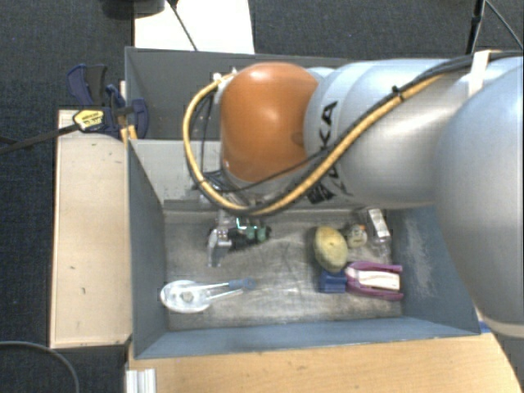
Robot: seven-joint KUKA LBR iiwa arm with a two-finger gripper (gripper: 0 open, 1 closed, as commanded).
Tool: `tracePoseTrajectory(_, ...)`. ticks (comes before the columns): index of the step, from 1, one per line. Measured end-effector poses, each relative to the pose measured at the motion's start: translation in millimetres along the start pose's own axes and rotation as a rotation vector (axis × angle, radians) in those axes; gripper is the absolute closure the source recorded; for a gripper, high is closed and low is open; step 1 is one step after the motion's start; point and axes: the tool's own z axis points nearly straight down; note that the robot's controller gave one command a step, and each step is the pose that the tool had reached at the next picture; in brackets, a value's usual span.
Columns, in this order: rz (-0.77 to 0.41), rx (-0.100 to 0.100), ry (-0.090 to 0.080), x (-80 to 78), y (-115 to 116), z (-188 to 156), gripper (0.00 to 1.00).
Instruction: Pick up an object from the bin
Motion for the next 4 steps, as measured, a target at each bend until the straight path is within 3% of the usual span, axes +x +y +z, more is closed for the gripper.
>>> tracePoseTrajectory(1,0.075,0.001,-0.002,12.2,-56,104,0.0)
tracePoseTrajectory(2,-0.04,0.0,-0.012,-6.4,-93,87,0.0)
tracePoseTrajectory(3,-0.036,-0.001,-0.01,-5.5,-91,88,1.0)
tracePoseTrajectory(4,-0.032,-0.002,-0.014,29.2,-104,-61,1.0)
